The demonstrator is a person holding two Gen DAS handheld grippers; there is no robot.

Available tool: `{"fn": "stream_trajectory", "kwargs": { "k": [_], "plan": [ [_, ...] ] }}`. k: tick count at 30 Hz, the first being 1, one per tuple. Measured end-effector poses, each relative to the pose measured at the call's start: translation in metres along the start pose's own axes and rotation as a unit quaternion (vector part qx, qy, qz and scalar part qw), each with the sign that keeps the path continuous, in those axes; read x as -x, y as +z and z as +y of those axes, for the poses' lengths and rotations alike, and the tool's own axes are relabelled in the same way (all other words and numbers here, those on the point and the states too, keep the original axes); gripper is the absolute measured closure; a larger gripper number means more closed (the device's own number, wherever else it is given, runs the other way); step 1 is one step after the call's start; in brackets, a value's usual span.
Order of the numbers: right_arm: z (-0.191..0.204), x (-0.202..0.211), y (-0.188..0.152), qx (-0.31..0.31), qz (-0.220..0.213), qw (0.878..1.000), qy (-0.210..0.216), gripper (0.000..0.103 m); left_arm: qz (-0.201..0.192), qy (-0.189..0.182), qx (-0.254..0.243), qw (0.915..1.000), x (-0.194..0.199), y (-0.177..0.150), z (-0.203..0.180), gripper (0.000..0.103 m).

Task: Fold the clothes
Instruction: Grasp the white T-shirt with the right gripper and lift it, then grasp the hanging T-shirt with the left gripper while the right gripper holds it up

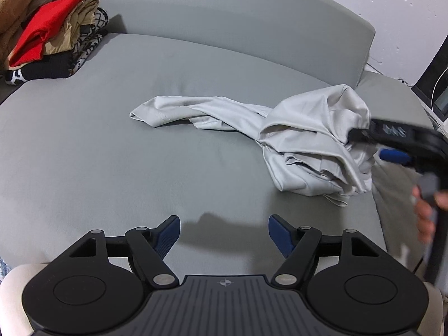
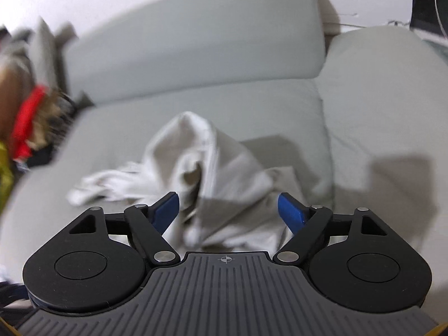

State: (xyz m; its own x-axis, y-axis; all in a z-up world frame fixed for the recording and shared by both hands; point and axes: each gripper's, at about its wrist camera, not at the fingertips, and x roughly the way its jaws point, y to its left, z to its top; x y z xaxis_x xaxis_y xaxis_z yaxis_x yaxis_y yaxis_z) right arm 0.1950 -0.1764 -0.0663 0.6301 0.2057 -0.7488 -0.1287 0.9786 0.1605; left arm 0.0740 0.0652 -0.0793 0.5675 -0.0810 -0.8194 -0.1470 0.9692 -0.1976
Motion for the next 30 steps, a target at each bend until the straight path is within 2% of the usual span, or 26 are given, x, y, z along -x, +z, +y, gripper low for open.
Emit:
{"fn": "stream_trajectory", "kwargs": {
  "k": [1,2,4,5,6,7,8,9,10,13,14,15,16,18,20,21,23,26,28,30],
  "plan": [
    [0.000,-0.010,0.005,-0.006,0.003,1.000,0.004,0.020,0.003,0.001,-0.001,1.0000,-0.003,0.001,0.000,0.033],
    [0.000,-0.019,0.011,-0.013,0.006,1.000,0.013,0.025,0.004,0.002,-0.001,1.0000,-0.006,0.002,0.001,0.033],
    [-0.002,-0.028,0.026,-0.028,0.003,0.999,0.032,0.076,0.004,0.002,-0.002,1.0000,-0.009,0.005,0.001,0.033],
    [-0.003,-0.031,0.034,-0.036,0.000,0.998,0.042,0.096,0.002,0.001,-0.003,1.0000,-0.009,0.006,0.001,0.034],
    [-0.004,-0.034,0.042,-0.043,-0.003,0.998,0.052,0.096,-0.002,0.001,-0.004,1.0000,-0.009,0.008,0.001,0.034],
    [-0.016,-0.028,0.048,-0.086,-0.027,0.994,0.063,0.096,-0.007,0.000,-0.005,1.0000,-0.008,0.009,0.001,0.034],
    [-0.032,-0.016,0.054,-0.145,-0.063,0.985,0.074,0.096,-0.013,-0.002,-0.004,0.9999,-0.007,0.010,0.002,0.034],
    [-0.053,-0.004,0.054,-0.219,-0.097,0.968,0.078,0.096,-0.017,-0.003,-0.003,0.9998,-0.006,0.011,0.003,0.035],
    [-0.079,0.008,0.047,-0.306,-0.126,0.941,0.069,0.096,-0.018,-0.005,-0.002,0.9998,-0.006,0.011,0.003,0.035],
    [-0.146,0.033,0.012,-0.469,-0.122,0.874,-0.035,0.096,-0.008,-0.018,-0.002,0.9998,-0.009,0.009,-0.001,0.036],
    [-0.159,0.037,0.003,-0.475,-0.100,0.873,-0.052,0.096,-0.004,-0.025,-0.004,0.9997,-0.010,0.008,-0.004,0.036],
    [-0.168,0.040,-0.004,-0.460,-0.069,0.883,-0.059,0.096,0.000,-0.033,-0.007,0.9994,-0.012,0.006,-0.008,0.037],
    [-0.169,0.045,-0.011,-0.430,-0.049,0.900,-0.057,0.096,0.004,-0.040,-0.009,0.9992,-0.013,0.005,-0.012,0.037],
    [-0.161,0.058,-0.024,-0.357,-0.029,0.932,-0.044,0.096,0.009,-0.058,-0.004,0.9983,-0.013,0.005,-0.018,0.037],
    [-0.149,0.070,-0.036,-0.314,-0.023,0.949,-0.020,0.096,0.010,-0.077,0.005,0.9970,-0.011,0.006,-0.024,0.037],
    [-0.143,0.076,-0.042,-0.300,-0.023,0.954,-0.002,0.096,0.009,-0.085,0.010,0.9963,-0.009,0.007,-0.026,0.038],
    [-0.129,0.084,-0.052,-0.267,-0.011,0.961,0.067,0.096,0.001,-0.091,0.016,0.9957,-0.001,0.007,-0.029,0.038],
    [-0.088,0.097,-0.076,-0.172,0.028,0.969,0.174,0.096,-0.012,-0.084,0.020,0.9962,0.013,0.006,-0.026,0.038],
    [-0.064,0.101,-0.102,-0.150,0.070,0.965,0.205,0.096,-0.019,-0.076,0.022,0.9967,0.023,0.004,-0.022,0.038],
    [-0.057,0.096,-0.118,-0.171,0.125,0.957,0.197,0.094,-0.017,-0.068,0.017,0.9974,0.029,0.001,-0.019,0.038]
  ]
}}
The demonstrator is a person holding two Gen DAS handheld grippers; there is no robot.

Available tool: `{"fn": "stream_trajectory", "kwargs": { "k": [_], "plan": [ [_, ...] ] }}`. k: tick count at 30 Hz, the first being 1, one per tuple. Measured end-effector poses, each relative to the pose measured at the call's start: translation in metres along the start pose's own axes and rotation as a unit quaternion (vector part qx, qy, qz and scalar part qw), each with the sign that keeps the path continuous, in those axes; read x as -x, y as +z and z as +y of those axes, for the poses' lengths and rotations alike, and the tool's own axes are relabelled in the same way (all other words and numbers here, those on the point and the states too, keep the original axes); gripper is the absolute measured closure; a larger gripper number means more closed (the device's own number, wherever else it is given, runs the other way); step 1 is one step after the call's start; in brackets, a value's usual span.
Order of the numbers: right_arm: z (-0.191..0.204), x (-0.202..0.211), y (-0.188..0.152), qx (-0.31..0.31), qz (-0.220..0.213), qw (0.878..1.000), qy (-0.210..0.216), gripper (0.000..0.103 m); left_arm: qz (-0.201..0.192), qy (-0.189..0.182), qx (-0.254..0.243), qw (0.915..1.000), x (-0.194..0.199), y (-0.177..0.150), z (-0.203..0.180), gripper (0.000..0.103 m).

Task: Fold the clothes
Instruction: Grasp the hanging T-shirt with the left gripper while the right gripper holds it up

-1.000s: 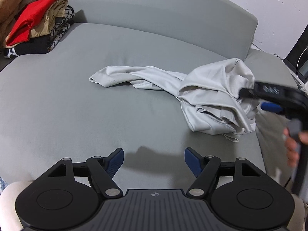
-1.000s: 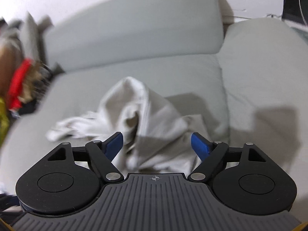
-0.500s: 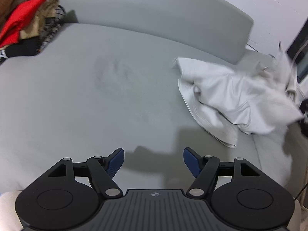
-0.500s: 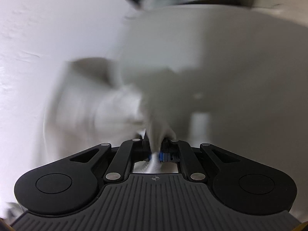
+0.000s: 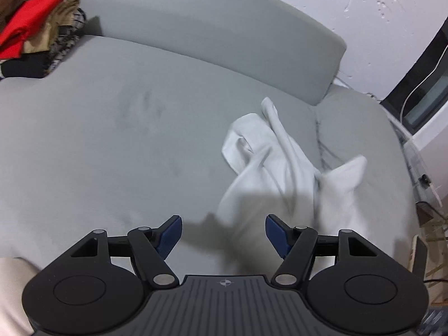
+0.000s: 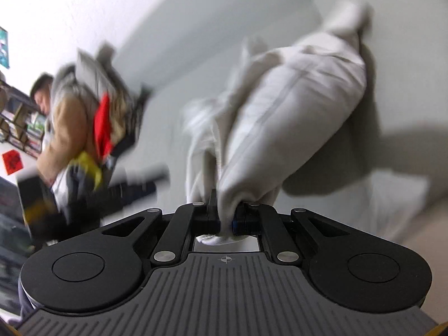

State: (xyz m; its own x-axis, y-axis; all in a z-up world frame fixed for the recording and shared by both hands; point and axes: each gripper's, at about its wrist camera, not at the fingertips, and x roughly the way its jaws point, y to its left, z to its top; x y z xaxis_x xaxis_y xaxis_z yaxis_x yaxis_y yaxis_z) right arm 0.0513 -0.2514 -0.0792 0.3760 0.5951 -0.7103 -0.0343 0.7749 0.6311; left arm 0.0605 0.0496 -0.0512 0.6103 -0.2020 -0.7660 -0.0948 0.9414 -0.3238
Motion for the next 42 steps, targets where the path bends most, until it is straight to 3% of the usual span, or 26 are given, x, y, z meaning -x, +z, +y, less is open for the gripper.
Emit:
{"fn": "stream_trajectory", "kwargs": {
  "k": [1,3,4,6,10,12,16,21,23,24,25,26,27,31,35,37,39,40,42],
  "plan": [
    [-0.003,-0.004,-0.010,-0.014,0.019,1.000,-0.016,0.091,0.003,0.003,-0.004,1.0000,0.003,-0.002,0.001,0.038],
    [-0.009,-0.006,-0.021,-0.035,0.043,0.997,-0.060,0.068,0.013,0.009,-0.007,0.9999,0.003,-0.005,0.003,0.038],
    [-0.011,-0.003,-0.027,-0.042,0.045,0.995,-0.075,0.063,0.019,0.014,-0.003,0.9997,0.001,-0.007,0.004,0.038],
    [-0.008,0.015,-0.030,-0.038,0.012,0.995,-0.086,0.056,0.025,0.025,0.013,0.9993,-0.001,-0.010,0.012,0.038],
    [0.008,0.048,-0.026,-0.008,-0.073,0.993,-0.090,0.052,0.033,0.030,0.055,0.9975,-0.012,-0.011,0.025,0.038],
    [0.014,0.052,-0.021,0.002,-0.096,0.992,-0.083,0.053,0.040,0.020,0.073,0.9963,-0.018,-0.010,0.030,0.038],
    [0.025,0.029,0.012,0.029,-0.092,0.992,-0.080,0.054,0.055,0.010,0.098,0.9937,-0.030,-0.007,0.035,0.038],
    [0.039,-0.019,0.031,0.075,-0.050,0.991,-0.099,0.055,0.064,0.011,0.101,0.9928,-0.035,-0.010,0.036,0.038],
    [0.041,-0.035,0.034,0.081,-0.021,0.988,-0.133,0.060,0.066,0.010,0.108,0.9919,-0.034,-0.013,0.039,0.038],
    [0.039,-0.040,0.034,0.071,-0.010,0.988,-0.137,0.068,0.067,0.007,0.114,0.9912,-0.033,-0.013,0.041,0.038],
    [0.036,-0.040,0.034,0.059,-0.004,0.990,-0.129,0.086,0.068,0.003,0.121,0.9903,-0.032,-0.013,0.044,0.038],
    [0.033,-0.040,0.035,0.047,0.001,0.992,-0.119,0.096,0.069,-0.002,0.130,0.9891,-0.032,-0.012,0.047,0.038],
    [0.031,-0.035,0.034,0.039,-0.005,0.993,-0.113,0.098,0.070,-0.007,0.139,0.9877,-0.032,-0.012,0.049,0.038],
    [0.025,0.007,0.023,0.035,-0.065,0.990,-0.121,0.099,0.084,-0.031,0.167,0.9820,-0.038,-0.009,0.053,0.038],
    [0.005,0.041,0.006,-0.003,-0.071,0.992,-0.108,0.099,0.123,-0.051,0.180,0.9746,-0.054,-0.003,0.046,0.040],
    [-0.004,0.049,-0.004,-0.023,-0.066,0.993,-0.099,0.099,0.149,-0.054,0.177,0.9715,-0.063,0.000,0.039,0.053],
    [-0.010,0.055,-0.014,-0.038,-0.062,0.993,-0.091,0.099,0.171,-0.039,0.162,0.9711,-0.067,0.002,0.032,0.089],
    [-0.011,0.057,-0.018,-0.042,-0.062,0.993,-0.089,0.099,0.177,-0.037,0.155,0.9711,-0.066,0.001,0.031,0.097],
    [-0.013,0.061,-0.026,-0.045,-0.063,0.993,-0.086,0.099,0.179,-0.053,0.147,0.9713,-0.058,-0.003,0.034,0.101]
  ]
}}
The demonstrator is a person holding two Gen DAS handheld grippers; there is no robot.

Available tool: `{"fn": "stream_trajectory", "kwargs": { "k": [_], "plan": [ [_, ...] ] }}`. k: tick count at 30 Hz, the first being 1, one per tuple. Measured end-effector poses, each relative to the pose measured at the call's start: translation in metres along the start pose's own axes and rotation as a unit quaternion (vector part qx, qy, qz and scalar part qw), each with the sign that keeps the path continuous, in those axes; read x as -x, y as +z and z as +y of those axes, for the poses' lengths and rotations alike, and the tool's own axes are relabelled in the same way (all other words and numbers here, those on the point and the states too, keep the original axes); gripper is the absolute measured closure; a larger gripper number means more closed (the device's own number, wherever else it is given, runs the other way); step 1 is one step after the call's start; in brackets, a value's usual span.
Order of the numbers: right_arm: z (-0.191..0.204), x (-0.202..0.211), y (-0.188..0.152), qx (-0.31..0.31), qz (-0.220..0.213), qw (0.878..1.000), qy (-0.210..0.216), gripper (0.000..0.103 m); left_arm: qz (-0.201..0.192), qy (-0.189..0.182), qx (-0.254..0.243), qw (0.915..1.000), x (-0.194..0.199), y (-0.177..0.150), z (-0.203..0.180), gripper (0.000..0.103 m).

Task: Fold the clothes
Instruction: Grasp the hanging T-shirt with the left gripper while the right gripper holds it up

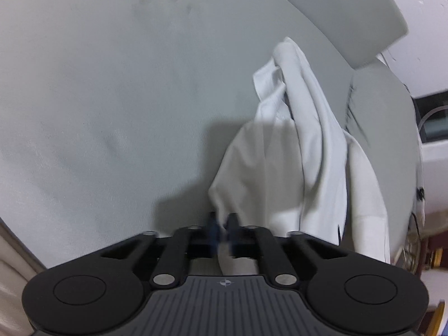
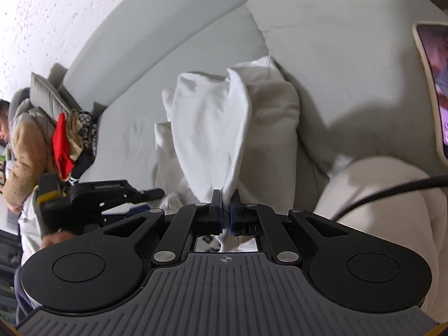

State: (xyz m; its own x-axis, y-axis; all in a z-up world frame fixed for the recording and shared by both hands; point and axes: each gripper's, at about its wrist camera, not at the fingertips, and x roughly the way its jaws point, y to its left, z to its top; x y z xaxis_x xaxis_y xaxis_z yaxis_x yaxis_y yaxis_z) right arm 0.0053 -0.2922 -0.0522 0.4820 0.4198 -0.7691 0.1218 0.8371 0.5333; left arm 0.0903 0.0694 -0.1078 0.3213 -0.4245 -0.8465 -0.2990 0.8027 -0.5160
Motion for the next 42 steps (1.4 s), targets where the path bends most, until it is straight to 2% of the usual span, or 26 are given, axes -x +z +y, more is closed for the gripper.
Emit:
{"fn": "stream_trajectory", "kwargs": {
  "k": [4,7,8,9,10,11,12,14,18,21,25,28,32,36,40,42],
  "plan": [
    [-0.007,0.013,-0.012,-0.014,-0.003,1.000,0.005,0.099,-0.023,-0.054,-0.052,0.9969,0.033,-0.026,0.016,0.101],
    [-0.017,0.020,-0.020,-0.026,0.003,1.000,-0.006,0.099,-0.023,-0.066,-0.086,0.9939,0.044,-0.044,0.036,0.100],
    [-0.021,0.022,-0.022,-0.029,0.006,0.999,-0.012,0.099,-0.024,-0.067,-0.087,0.9937,0.045,-0.048,0.041,0.093],
    [-0.024,0.022,-0.025,-0.033,0.008,0.999,-0.018,0.099,-0.026,-0.068,-0.074,0.9947,0.045,-0.050,0.046,0.072],
    [-0.028,0.022,-0.026,-0.039,0.010,0.999,-0.019,0.099,-0.028,-0.068,-0.060,0.9955,0.044,-0.051,0.050,0.062],
    [-0.032,0.022,-0.027,-0.046,0.010,0.999,-0.019,0.099,-0.030,-0.073,-0.044,0.9960,0.044,-0.052,0.054,0.055],
    [-0.033,0.023,-0.028,-0.052,0.008,0.999,-0.013,0.099,-0.028,-0.086,-0.022,0.9956,0.041,-0.053,0.055,0.055],
    [-0.032,0.025,-0.028,-0.057,0.003,0.998,0.002,0.099,-0.009,-0.125,0.031,0.9916,0.035,-0.056,0.052,0.048],
    [-0.023,0.027,-0.028,-0.045,-0.003,0.999,0.006,0.099,0.018,-0.167,0.134,0.9766,0.026,-0.068,0.054,0.043],
    [-0.022,0.027,-0.030,-0.038,0.003,0.999,0.004,0.099,0.021,-0.171,0.184,0.9676,0.020,-0.070,0.052,0.043],
    [-0.016,0.032,-0.037,0.000,0.021,1.000,-0.011,0.099,0.038,-0.127,0.163,0.9776,0.014,-0.063,0.036,0.043],
    [-0.015,0.038,-0.044,0.019,0.025,0.999,-0.030,0.099,0.061,-0.099,0.154,0.9813,0.006,-0.065,0.030,0.043],
    [-0.022,0.049,-0.049,0.008,0.014,0.999,-0.045,0.099,0.065,-0.093,0.153,0.9817,0.005,-0.071,0.030,0.047],
    [-0.032,0.050,-0.047,-0.018,0.010,0.999,-0.036,0.099,0.061,-0.093,0.162,0.9806,0.003,-0.074,0.037,0.055],
    [-0.042,0.050,-0.046,-0.047,0.013,0.999,-0.017,0.099,0.057,-0.101,0.175,0.9777,-0.002,-0.072,0.045,0.054],
    [-0.047,0.050,-0.046,-0.058,0.015,0.998,-0.013,0.099,0.059,-0.090,0.158,0.9815,-0.003,-0.069,0.040,0.058]
  ]
}}
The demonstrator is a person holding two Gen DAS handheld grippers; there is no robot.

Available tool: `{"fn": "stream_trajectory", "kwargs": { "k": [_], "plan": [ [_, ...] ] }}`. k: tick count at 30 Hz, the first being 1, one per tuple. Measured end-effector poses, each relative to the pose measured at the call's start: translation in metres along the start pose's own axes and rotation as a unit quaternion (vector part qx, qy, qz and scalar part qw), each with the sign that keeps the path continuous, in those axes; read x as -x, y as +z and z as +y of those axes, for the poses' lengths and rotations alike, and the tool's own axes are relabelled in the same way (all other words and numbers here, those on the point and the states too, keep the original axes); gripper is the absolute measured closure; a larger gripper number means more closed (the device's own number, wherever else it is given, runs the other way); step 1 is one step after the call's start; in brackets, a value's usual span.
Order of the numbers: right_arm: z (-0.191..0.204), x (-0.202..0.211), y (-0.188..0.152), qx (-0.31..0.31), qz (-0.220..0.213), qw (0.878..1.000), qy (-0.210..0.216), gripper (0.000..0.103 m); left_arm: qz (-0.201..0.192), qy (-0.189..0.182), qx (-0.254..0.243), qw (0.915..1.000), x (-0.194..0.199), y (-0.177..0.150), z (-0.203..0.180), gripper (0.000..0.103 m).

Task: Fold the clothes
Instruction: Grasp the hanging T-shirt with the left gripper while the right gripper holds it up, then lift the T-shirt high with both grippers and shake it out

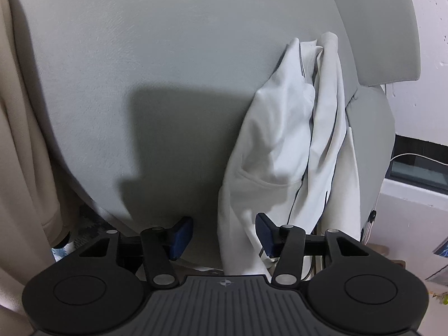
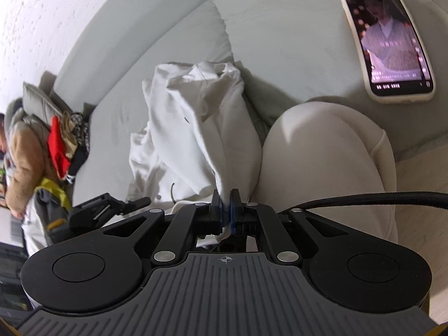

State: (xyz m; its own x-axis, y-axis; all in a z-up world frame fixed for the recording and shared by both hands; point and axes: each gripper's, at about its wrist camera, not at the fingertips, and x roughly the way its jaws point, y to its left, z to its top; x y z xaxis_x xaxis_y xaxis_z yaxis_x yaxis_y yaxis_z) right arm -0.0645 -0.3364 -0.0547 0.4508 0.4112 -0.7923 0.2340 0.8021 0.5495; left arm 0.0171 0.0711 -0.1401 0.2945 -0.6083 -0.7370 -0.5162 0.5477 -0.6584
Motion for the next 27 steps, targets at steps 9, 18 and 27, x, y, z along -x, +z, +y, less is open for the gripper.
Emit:
{"fn": "stream_trajectory", "kwargs": {
  "k": [9,18,27],
  "plan": [
    [-0.007,0.001,-0.013,-0.008,0.002,1.000,0.016,0.098,-0.010,0.026,-0.126,0.9917,0.004,-0.008,-0.045,0.084],
    [-0.017,-0.006,-0.012,-0.024,-0.002,0.999,0.020,0.098,-0.010,0.001,-0.109,0.9940,0.016,0.007,-0.026,0.103],
    [-0.030,-0.024,-0.001,-0.092,-0.001,0.991,0.093,0.098,-0.143,-0.081,-0.212,0.9633,0.118,-0.035,-0.078,0.103]
  ]
}}
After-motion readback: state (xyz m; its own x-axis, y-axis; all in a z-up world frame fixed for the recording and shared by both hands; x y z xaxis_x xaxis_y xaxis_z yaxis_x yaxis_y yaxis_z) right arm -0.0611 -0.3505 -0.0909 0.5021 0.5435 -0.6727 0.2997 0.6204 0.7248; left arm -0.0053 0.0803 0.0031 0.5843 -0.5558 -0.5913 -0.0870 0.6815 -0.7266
